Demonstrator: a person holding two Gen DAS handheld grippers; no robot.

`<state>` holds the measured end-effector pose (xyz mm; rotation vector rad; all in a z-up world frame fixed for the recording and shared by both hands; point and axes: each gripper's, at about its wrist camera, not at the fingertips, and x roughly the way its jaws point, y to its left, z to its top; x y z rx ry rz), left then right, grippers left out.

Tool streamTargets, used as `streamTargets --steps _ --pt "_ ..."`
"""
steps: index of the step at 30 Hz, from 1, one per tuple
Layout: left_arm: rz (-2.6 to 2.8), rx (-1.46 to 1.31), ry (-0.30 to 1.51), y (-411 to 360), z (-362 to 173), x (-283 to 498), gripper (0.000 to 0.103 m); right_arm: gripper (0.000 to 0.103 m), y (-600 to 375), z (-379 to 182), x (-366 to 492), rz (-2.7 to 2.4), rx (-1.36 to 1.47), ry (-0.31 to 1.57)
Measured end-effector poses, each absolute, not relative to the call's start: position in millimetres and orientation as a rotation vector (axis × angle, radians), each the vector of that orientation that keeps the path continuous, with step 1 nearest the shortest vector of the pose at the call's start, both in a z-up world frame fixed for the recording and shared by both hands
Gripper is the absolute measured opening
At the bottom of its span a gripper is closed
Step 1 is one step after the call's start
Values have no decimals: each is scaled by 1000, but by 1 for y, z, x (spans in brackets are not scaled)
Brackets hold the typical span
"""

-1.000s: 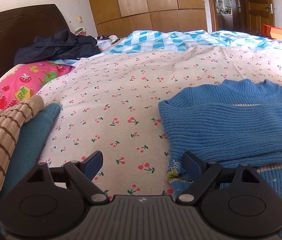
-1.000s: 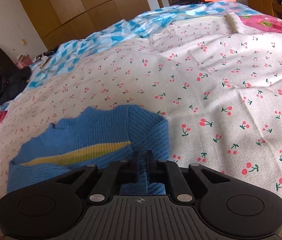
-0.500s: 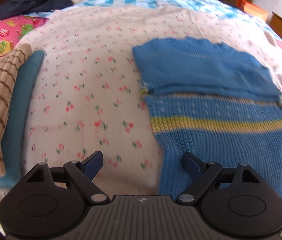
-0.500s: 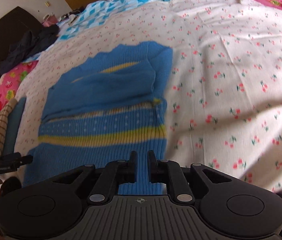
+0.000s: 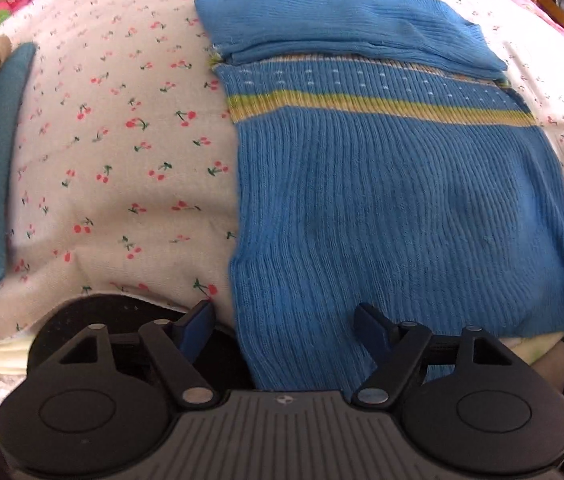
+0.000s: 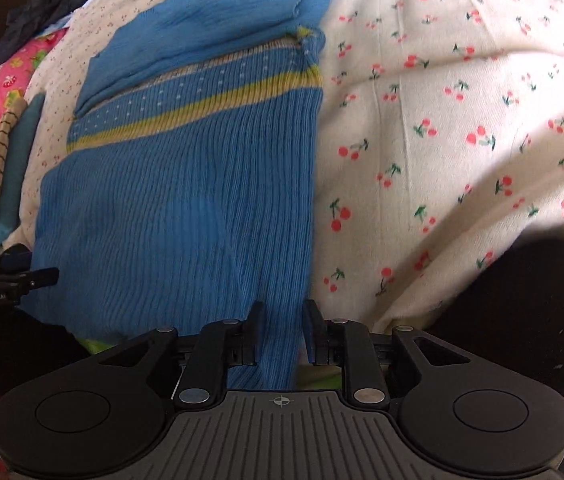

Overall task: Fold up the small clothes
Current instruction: 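Grasp the sweater hem with the left gripper while the right gripper grasps the hem, then lift the hem with both grippers and fold it toward the collar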

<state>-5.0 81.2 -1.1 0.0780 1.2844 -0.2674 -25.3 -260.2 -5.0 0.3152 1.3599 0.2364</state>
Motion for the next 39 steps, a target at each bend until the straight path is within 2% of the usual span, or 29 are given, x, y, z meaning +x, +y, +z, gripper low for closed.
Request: streamTargets --steps 8,9,10,11,12,14,16,20,22,29,33,38,39 --pt "-306 94 1339 80 8 -17 69 21 -251 -14 -34 317 366 1417" --pt "-303 99 1345 79 8 -17 67 17 -252 -16 -34 314 380 1415" --pt "-298 100 1351 78 7 -17 61 12 -253 -17 -35 317 403 1407" --pt "-298 96 1358 78 6 -16 52 12 -256 -16 -36 323 431 1395" --pt "-302 80 1369 79 6 -16 48 11 -258 -15 -38 334 470 1372" --pt "-320 28 1379 83 7 -15 29 10 -266 -8 -41 363 569 1303" --pt "-330 -48 1378 87 9 -13 18 10 -275 0 -41 385 679 1204" --pt "-345 -218 1289 98 26 1 16 9 -288 23 -27 395 847 969" --pt "-372 -305 1201 103 42 16 11 9 -289 36 -12 400 868 875" --pt "-400 -477 906 107 78 93 11 9 -300 54 69 311 981 613" --pt "-345 -523 839 109 70 145 11 9 -306 45 114 196 972 568" --pt "-201 -518 806 113 39 190 11 10 -312 6 163 106 985 629" --pt "-172 -515 805 114 32 196 11 13 -309 -2 172 98 992 645"
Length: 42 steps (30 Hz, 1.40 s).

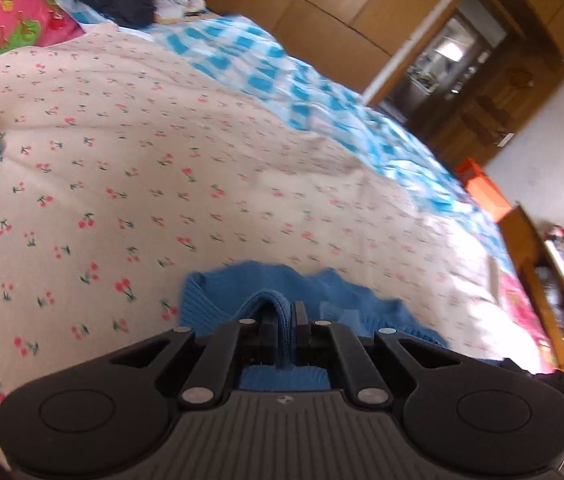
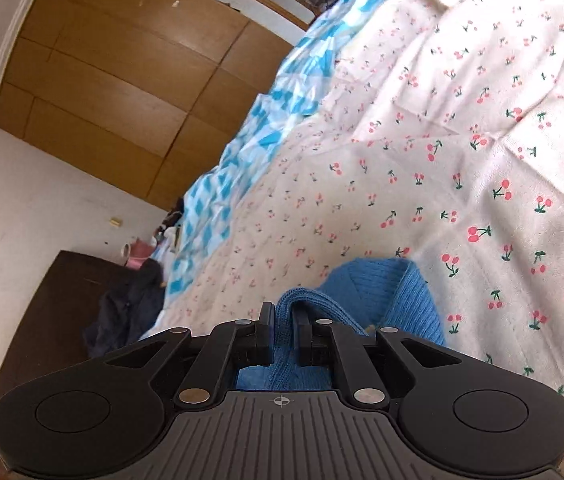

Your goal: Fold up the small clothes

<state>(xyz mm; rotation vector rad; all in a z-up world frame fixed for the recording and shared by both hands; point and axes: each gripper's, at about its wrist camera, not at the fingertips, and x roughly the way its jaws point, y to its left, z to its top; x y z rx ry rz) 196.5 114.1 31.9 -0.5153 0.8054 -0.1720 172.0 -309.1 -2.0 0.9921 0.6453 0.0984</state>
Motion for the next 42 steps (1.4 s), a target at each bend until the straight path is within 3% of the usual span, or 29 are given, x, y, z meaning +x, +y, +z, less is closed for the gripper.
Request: streamTargets --steps 2,6,9,14,25,26,28,30,42 --pt "-136 -525 811 114 18 202 11 14 -309 -9 179 78 998 662" --pt "-114 -518 807 111 9 197 12 28 -312 -10 171 50 966 643" --pt "-99 -513 801 110 12 196 19 28 -316 -2 160 22 870 614" --pt "-7 -593 685 125 25 188 53 28 -311 5 157 -21 655 630" --pt "22 -361 726 93 11 158 55 29 -283 -14 192 -12 415 776" --pt "27 -357 746 91 5 157 55 27 -282 -12 191 -12 416 770" --pt "39 -364 770 88 -4 155 55 11 -279 -4 185 -3 377 736" --pt "35 -370 771 85 -8 153 55 4 -275 4 183 7 319 720" --pt "74 -353 738 84 -12 155 60 1 -319 -18 174 -147 431 738"
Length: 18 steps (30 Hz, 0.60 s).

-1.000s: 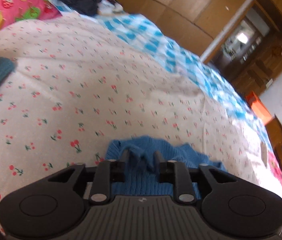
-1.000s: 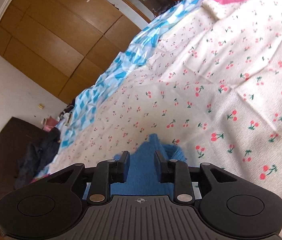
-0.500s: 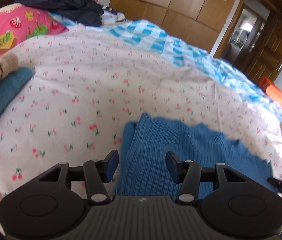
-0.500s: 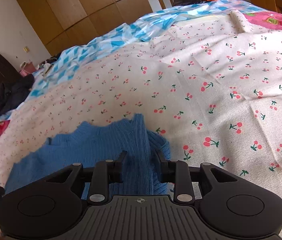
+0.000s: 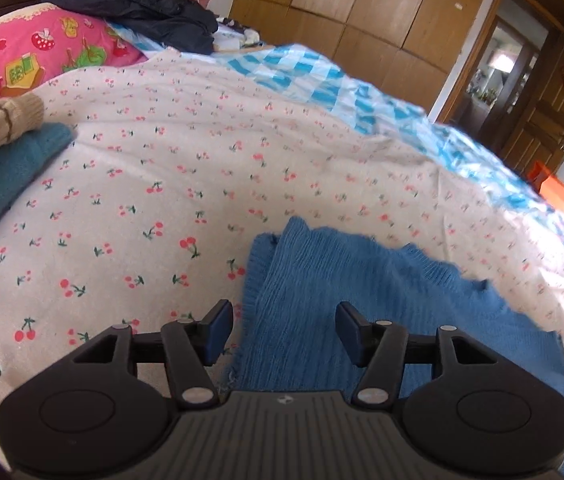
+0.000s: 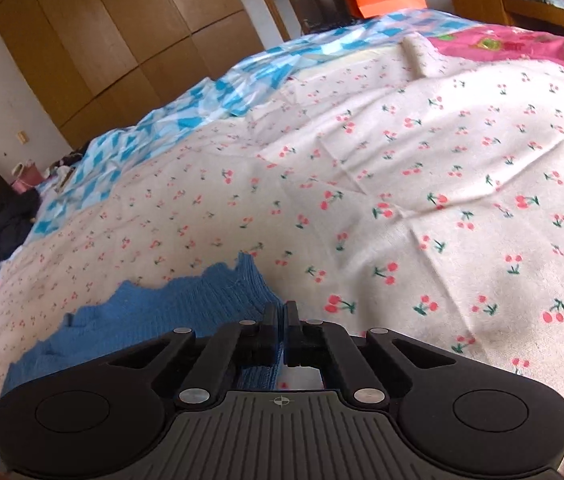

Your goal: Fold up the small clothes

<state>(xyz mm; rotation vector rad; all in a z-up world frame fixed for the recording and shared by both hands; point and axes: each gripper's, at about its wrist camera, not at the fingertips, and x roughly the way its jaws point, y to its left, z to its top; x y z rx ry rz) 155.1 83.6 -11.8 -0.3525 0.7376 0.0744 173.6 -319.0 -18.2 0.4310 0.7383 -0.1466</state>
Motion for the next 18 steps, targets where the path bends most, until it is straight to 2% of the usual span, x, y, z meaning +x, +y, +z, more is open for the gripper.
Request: streamTargets --steps 2,5,9,10,18 --pt "125 -311 755 83 -23 158 64 1 -314 -21 174 -155 385 753" --pt "148 -314 732 88 -25 152 65 2 -305 -18 179 -152 334 778" --pt "194 -291 726 93 -23 147 65 6 -301 0 177 -195 290 742" --pt "197 -287 727 94 -23 147 65 11 -299 6 175 -217 270 725" --pt "173 -344 728 102 -18 141 64 10 -229 38 171 -14 177 668"
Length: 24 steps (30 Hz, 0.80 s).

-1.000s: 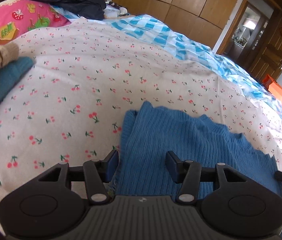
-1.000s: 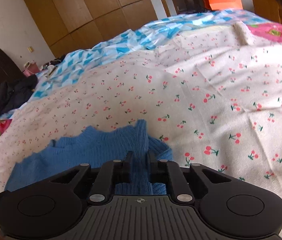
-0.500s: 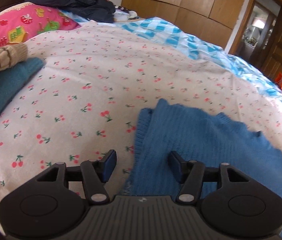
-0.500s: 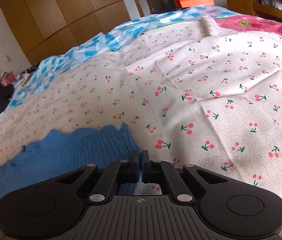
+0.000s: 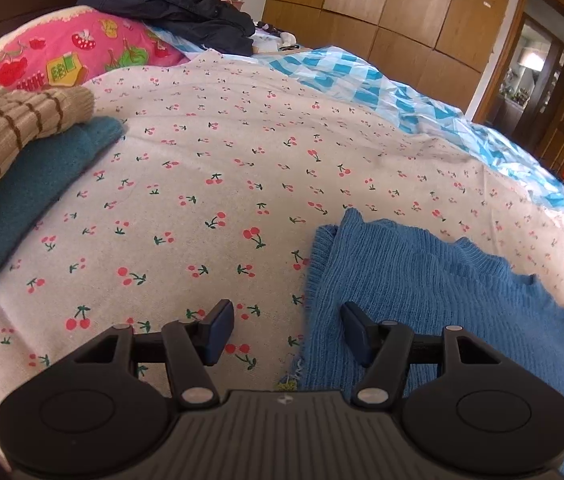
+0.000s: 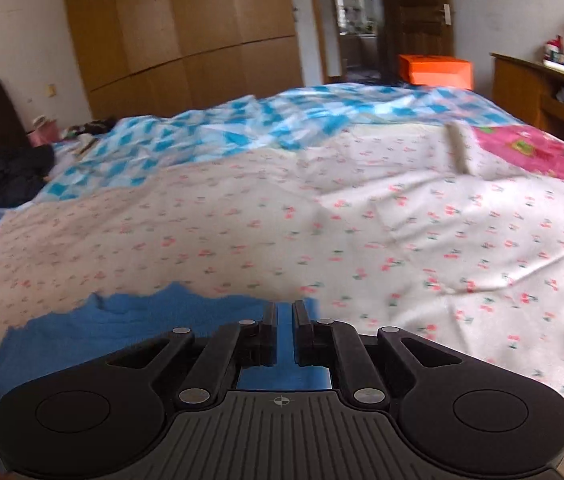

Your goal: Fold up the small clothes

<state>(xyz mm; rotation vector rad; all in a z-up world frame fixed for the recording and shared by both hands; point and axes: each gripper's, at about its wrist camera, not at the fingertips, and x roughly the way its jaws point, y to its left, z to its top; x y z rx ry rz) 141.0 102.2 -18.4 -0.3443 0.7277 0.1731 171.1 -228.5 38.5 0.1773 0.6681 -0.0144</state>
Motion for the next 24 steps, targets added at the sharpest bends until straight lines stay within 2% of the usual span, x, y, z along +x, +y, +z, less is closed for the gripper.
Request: streamTargets --steps 5,7,10,14,24 --pt "152 -360 734 107 -17 136 64 10 -192 -2 187 7 148 796" --pt "153 -318 750 103 -20 139 64 7 -196 -18 193 -34 176 850" --pt "147 -282 748 100 -20 141 65 11 -188 -2 188 -41 150 829" --pt "106 -373 750 112 -13 135 64 11 -159 23 188 52 110 805" --pt "71 -511 811 120 -12 92 63 16 -28 26 239 400 60 984"
